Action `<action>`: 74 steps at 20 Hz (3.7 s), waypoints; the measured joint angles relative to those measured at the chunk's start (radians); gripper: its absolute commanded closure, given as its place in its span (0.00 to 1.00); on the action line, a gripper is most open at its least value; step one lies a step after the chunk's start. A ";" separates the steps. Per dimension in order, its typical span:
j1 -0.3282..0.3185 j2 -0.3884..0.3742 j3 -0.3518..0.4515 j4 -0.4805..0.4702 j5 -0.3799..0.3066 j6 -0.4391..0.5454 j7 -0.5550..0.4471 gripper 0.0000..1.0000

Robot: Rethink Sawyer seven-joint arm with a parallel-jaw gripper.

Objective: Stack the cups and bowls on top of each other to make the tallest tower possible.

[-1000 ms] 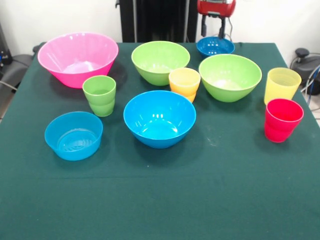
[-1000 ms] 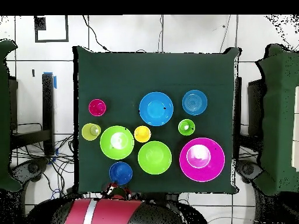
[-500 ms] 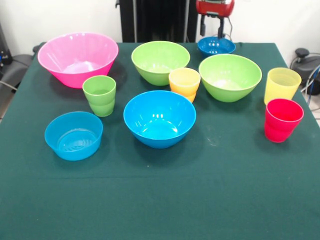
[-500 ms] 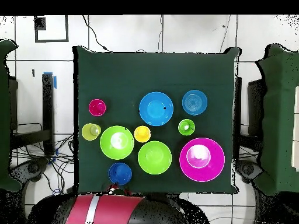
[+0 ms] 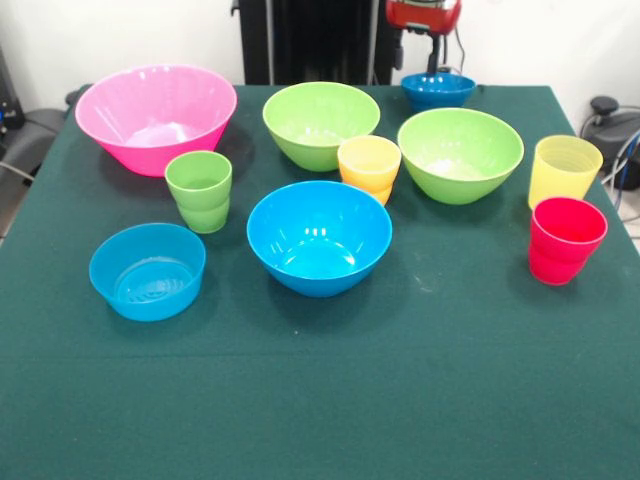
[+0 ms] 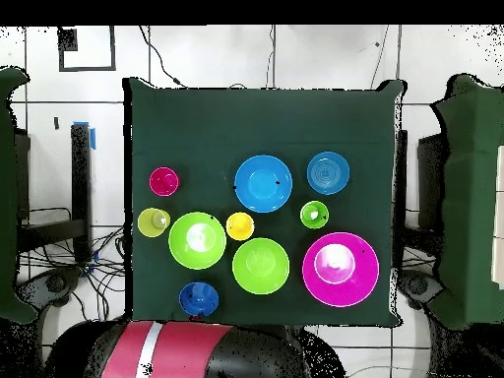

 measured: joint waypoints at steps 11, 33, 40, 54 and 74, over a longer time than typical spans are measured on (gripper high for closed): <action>0.020 -0.024 -0.021 0.000 0.016 -0.013 0.000 0.00; 0.023 -0.240 -0.053 0.002 0.105 -0.012 0.000 0.00; 0.024 -0.216 -0.046 0.001 0.114 -0.012 0.000 0.00; 0.059 -0.119 -0.012 0.000 0.140 -0.042 0.028 0.00; 0.022 -0.033 -0.005 -0.010 0.138 -0.059 0.032 0.00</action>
